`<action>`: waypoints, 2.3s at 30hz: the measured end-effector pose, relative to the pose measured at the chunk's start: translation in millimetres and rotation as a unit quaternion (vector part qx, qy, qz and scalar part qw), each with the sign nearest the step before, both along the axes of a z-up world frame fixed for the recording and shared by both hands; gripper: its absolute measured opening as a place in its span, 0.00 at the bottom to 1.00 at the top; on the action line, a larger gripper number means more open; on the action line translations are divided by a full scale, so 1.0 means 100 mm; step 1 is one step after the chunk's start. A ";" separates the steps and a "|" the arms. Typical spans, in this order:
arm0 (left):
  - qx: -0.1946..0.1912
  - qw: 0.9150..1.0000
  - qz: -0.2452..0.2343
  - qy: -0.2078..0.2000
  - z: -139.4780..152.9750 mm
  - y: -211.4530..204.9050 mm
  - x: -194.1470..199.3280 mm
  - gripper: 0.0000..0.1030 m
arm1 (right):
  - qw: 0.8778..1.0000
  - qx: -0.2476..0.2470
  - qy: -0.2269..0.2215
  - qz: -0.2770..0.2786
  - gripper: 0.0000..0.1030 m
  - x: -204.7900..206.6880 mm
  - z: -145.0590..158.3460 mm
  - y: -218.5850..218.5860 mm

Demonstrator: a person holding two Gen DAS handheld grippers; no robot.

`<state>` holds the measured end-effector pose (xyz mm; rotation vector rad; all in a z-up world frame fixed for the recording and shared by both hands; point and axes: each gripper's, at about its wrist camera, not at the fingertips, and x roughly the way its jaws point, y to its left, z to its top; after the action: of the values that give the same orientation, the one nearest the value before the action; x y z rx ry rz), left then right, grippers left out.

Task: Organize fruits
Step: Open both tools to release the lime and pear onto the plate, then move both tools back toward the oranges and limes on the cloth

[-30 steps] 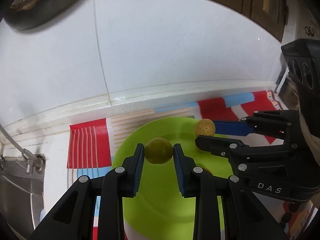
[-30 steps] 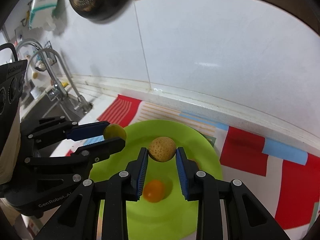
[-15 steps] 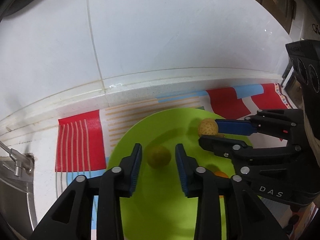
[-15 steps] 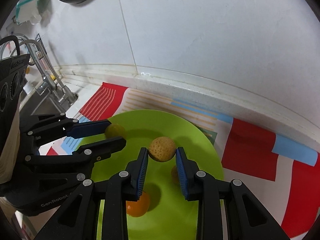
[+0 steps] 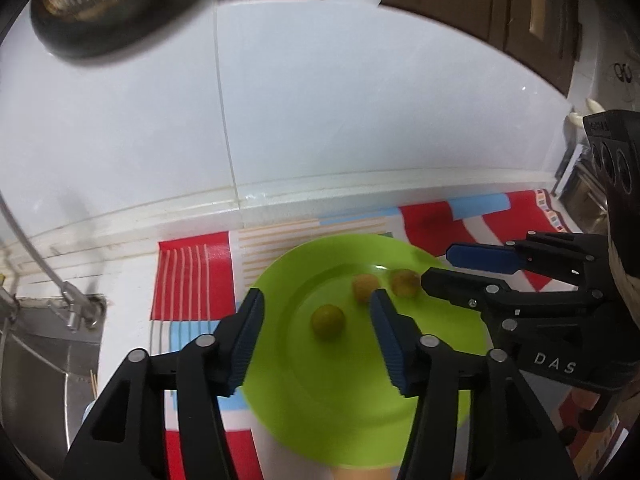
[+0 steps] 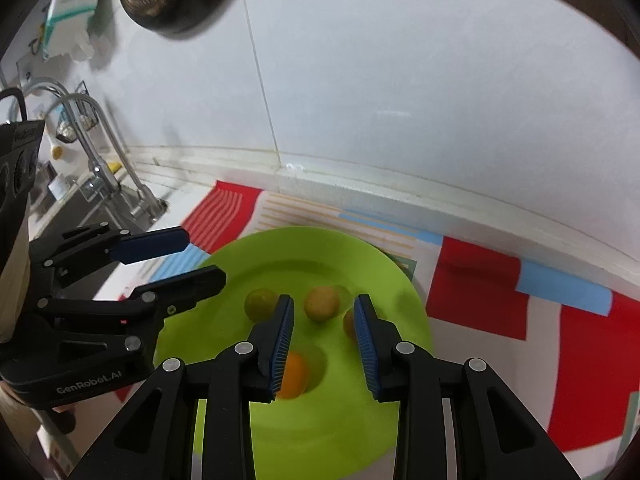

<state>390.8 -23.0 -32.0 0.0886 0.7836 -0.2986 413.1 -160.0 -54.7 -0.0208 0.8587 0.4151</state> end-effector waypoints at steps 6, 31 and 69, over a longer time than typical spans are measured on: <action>-0.007 1.000 0.005 -0.021 0.23 0.04 -0.35 0.63 | 0.999 0.002 -0.034 -0.017 0.40 -0.34 0.29 -0.04; 0.002 0.997 -0.019 -0.072 0.49 0.01 -1.66 0.74 | 0.994 -0.032 -0.088 -0.051 0.49 -1.81 0.65 -0.13; 0.055 0.981 -0.181 0.033 -0.47 -0.19 -1.89 0.51 | 0.980 -0.122 0.051 0.146 0.42 -2.02 -0.26 0.26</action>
<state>202.0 -41.9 -78.7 0.3286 0.8479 -0.6054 211.0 -133.7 -80.2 -0.3578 1.0083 0.5870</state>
